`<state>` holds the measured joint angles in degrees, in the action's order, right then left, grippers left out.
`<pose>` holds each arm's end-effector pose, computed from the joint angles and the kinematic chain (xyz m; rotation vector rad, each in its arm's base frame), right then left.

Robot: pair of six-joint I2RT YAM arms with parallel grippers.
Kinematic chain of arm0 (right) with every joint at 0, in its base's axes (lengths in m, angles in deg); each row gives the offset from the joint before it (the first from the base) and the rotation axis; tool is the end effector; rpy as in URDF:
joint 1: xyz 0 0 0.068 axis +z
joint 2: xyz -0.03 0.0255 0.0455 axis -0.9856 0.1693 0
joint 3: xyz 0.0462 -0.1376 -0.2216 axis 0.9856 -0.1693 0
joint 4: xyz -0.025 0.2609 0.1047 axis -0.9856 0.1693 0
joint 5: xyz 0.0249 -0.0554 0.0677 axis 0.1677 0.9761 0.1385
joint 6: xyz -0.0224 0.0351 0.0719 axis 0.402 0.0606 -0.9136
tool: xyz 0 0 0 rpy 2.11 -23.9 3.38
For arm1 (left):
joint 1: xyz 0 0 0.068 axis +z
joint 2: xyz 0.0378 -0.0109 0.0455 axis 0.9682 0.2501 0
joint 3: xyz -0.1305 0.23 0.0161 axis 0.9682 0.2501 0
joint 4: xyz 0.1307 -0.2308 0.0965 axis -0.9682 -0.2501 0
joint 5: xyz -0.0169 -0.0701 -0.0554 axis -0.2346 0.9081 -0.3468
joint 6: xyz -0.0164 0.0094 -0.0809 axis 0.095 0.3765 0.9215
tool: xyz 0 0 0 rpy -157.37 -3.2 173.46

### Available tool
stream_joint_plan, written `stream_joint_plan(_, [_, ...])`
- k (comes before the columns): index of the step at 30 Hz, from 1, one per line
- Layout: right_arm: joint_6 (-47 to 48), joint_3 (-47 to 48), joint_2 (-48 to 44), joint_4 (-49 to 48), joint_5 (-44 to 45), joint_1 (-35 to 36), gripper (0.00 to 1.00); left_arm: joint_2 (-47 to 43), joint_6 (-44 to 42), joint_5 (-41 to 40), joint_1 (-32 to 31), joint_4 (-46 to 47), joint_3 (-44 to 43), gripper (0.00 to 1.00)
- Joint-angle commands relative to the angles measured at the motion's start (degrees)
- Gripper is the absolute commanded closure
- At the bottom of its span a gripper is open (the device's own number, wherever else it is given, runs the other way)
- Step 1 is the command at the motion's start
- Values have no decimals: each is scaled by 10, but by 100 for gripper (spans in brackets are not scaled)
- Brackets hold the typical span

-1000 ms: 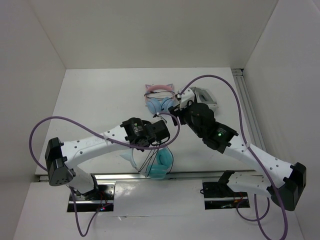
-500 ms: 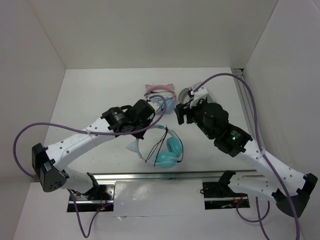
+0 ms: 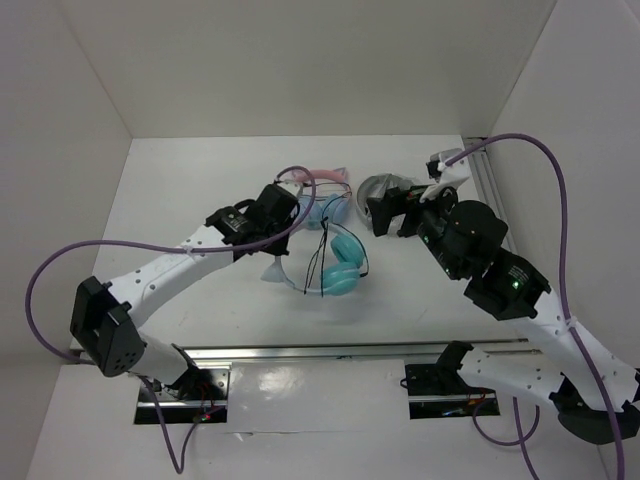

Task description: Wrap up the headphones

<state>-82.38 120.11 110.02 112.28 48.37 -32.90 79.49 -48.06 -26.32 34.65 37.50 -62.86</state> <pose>0.1758 0.1444 0.4466 -0.2283 1.6339 0.3648 0.2828 -0.2189 0.2783 0.2395 2.3794 -0.2007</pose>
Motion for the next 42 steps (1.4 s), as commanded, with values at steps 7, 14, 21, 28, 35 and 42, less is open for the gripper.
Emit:
stream_joint_plan(7, [-37,-48,-49,18,-33,1,0,94,125,-18,29,220,111,100])
stream_joint_plan(14, [-37,-43,-75,42,-57,1,0,165,135,-24,53,275,135,100])
stream_joint_plan(21, [-48,-43,-88,42,-77,1,0,183,175,-14,59,288,175,67])
stream_joint_plan(28, [-65,-31,-88,48,-104,1,0,79,193,-37,54,259,222,11])
stream_joint_plan(35, [-112,31,-56,107,-83,-4,0,-137,193,-48,3,188,239,0])
stream_joint_plan(42, [-139,119,-21,245,-120,-9,0,-386,180,-99,-73,13,179,0])
